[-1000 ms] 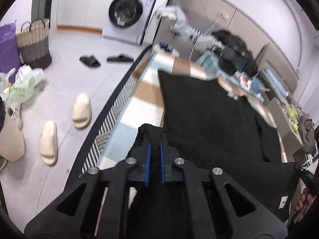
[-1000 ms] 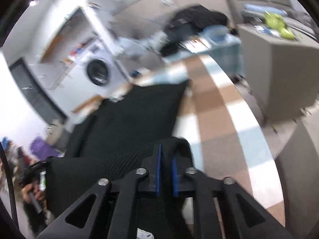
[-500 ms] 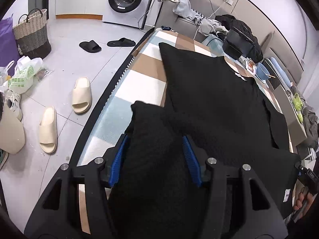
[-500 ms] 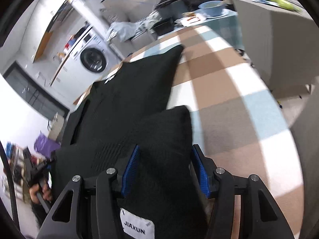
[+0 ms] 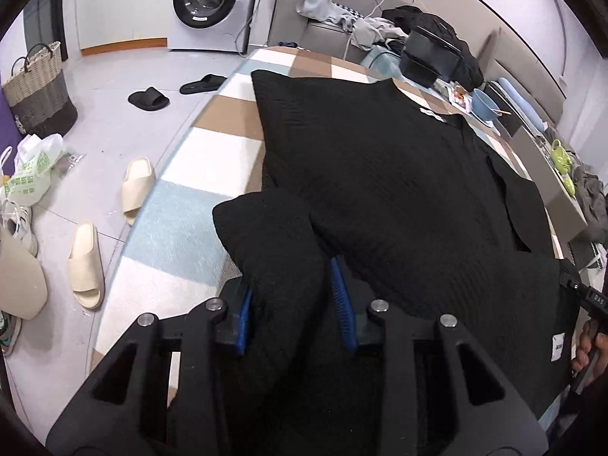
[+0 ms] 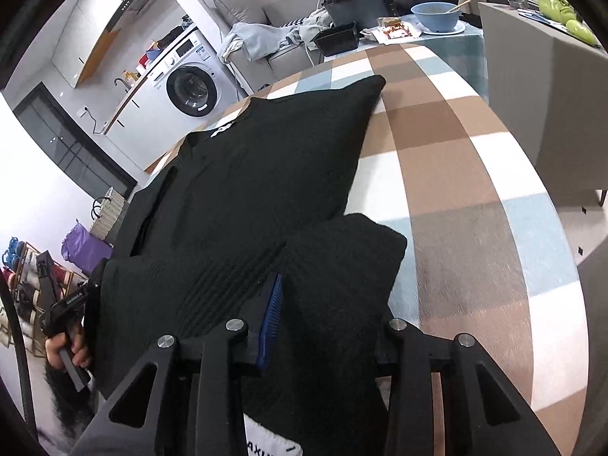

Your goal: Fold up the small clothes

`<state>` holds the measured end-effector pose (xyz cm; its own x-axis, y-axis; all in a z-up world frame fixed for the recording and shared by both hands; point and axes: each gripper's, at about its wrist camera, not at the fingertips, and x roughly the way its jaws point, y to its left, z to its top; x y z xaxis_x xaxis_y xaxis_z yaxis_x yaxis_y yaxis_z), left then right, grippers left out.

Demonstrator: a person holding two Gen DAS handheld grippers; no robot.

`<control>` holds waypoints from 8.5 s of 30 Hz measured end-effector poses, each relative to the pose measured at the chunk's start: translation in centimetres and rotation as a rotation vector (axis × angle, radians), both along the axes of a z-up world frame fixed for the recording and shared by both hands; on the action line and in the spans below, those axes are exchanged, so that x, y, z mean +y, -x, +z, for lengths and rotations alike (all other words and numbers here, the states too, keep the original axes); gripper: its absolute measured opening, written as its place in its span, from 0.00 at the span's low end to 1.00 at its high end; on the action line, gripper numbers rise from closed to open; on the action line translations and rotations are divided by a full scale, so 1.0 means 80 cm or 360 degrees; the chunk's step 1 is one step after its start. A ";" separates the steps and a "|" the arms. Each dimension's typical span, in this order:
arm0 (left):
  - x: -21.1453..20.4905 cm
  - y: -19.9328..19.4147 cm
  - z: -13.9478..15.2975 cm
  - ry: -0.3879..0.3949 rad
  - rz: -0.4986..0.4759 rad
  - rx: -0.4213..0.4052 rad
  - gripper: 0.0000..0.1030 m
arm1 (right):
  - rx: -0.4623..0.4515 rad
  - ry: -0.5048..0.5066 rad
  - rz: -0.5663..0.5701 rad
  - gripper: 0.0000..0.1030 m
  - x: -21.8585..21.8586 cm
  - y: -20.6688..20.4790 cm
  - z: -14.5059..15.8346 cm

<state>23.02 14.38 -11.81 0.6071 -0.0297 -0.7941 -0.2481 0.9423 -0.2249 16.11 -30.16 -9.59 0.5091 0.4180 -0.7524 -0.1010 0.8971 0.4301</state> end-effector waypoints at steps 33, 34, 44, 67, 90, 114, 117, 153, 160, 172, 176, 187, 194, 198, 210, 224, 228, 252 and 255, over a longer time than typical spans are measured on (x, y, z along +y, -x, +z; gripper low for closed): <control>0.025 0.151 0.064 0.0064 0.0091 -0.0275 0.05 | -0.0346 0.0061 -0.0014 0.04 -0.046 0.099 0.064; 0.024 0.147 0.072 0.0064 0.0092 -0.0297 0.05 | -0.0394 0.0036 -0.0026 0.04 -0.047 0.098 0.073; 0.049 0.055 0.091 -0.0006 0.0108 -0.0303 0.03 | -0.0411 0.0091 -0.0247 0.04 -0.027 -0.002 0.080; 0.050 0.123 0.021 0.0169 0.0236 -0.0072 0.47 | -0.0103 -0.0129 -0.0225 0.47 -0.073 0.083 0.016; 0.055 0.037 0.063 0.0000 0.0182 -0.0203 0.02 | -0.0247 0.0148 -0.0374 0.05 -0.044 -0.016 0.043; 0.064 0.134 0.026 0.0346 0.0338 -0.0097 0.50 | -0.0043 -0.0513 -0.0406 0.48 -0.078 0.059 -0.007; 0.058 0.141 0.026 0.0347 0.0329 -0.0085 0.51 | -0.0143 -0.0479 -0.0358 0.43 -0.065 0.051 0.012; 0.086 -0.044 0.153 0.0253 0.0187 -0.0538 0.07 | -0.0437 -0.0627 -0.0527 0.05 -0.041 -0.113 0.137; 0.122 -0.145 0.139 0.0283 0.0341 -0.0403 0.42 | -0.0179 -0.0451 -0.0810 0.34 -0.044 -0.210 0.091; 0.077 -0.046 0.106 0.0086 0.0208 -0.0274 0.60 | -0.0044 0.0000 -0.0306 0.55 -0.036 -0.063 0.058; 0.070 0.011 0.088 0.0090 0.0239 -0.0243 0.64 | -0.0015 0.0098 -0.0232 0.55 -0.042 0.006 0.037; 0.056 0.110 0.046 0.0159 0.0259 -0.0151 0.64 | 0.0073 -0.0016 -0.0199 0.55 -0.038 0.095 0.007; 0.041 0.118 0.049 0.0151 0.0221 -0.0136 0.64 | 0.0008 0.0150 -0.0175 0.55 -0.008 0.093 0.024; 0.024 0.116 0.056 0.0108 0.0165 -0.0123 0.64 | 0.0008 0.0186 -0.0180 0.55 -0.003 0.093 0.027; -0.010 0.113 0.045 0.0123 0.0071 -0.0033 0.64 | 0.0035 0.0094 -0.0171 0.55 -0.009 0.107 0.028; -0.017 0.130 0.035 0.0202 0.0083 -0.0027 0.64 | 0.0016 -0.0288 -0.0397 0.44 -0.010 0.068 0.002; -0.015 0.139 0.033 0.0227 0.0112 -0.0020 0.64 | 0.0011 -0.0284 -0.0490 0.18 -0.008 0.057 -0.001; -0.028 0.120 0.013 0.0198 0.0169 0.0043 0.57 | -0.0021 -0.0255 -0.0548 0.39 -0.044 0.098 0.020; -0.032 0.109 0.011 0.0143 0.0165 0.0048 0.36 | -0.0001 -0.0242 -0.0581 0.39 -0.040 0.092 0.015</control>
<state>14.33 11.85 -10.94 0.5866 -0.0399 -0.8089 -0.3512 0.8875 -0.2984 8.79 -33.39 -8.37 0.6454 0.3157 -0.6955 0.2128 0.8002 0.5607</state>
